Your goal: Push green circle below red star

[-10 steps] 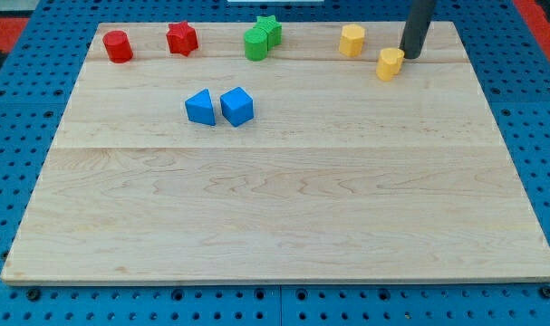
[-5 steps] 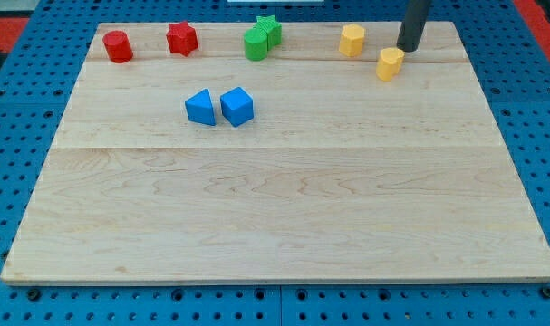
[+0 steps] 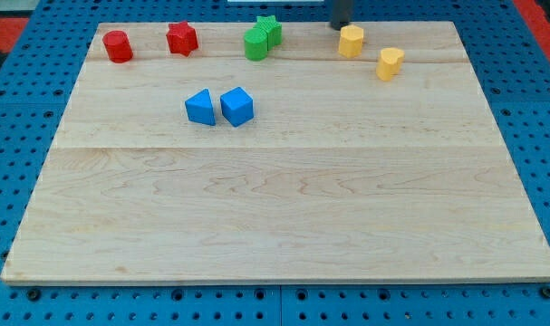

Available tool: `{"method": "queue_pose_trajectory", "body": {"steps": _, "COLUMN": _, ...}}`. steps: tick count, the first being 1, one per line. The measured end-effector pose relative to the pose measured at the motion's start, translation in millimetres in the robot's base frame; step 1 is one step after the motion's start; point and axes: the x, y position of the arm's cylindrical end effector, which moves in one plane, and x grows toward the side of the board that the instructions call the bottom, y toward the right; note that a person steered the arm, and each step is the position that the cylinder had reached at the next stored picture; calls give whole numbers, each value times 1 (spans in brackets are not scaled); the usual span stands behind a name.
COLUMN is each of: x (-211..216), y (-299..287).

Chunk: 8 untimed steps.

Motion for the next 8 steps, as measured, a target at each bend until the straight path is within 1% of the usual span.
{"method": "queue_pose_trajectory", "body": {"steps": 1, "x": 0, "y": -9}}
{"method": "queue_pose_trajectory", "body": {"steps": 2, "x": 21, "y": -45}}
{"method": "queue_pose_trajectory", "body": {"steps": 3, "x": 55, "y": -92}}
{"method": "queue_pose_trajectory", "body": {"steps": 4, "x": 59, "y": -135}}
{"method": "queue_pose_trajectory", "body": {"steps": 5, "x": 73, "y": -153}}
{"method": "queue_pose_trajectory", "body": {"steps": 6, "x": 89, "y": -156}}
{"method": "queue_pose_trajectory", "body": {"steps": 7, "x": 91, "y": -186}}
{"method": "queue_pose_trajectory", "body": {"steps": 8, "x": 89, "y": -182}}
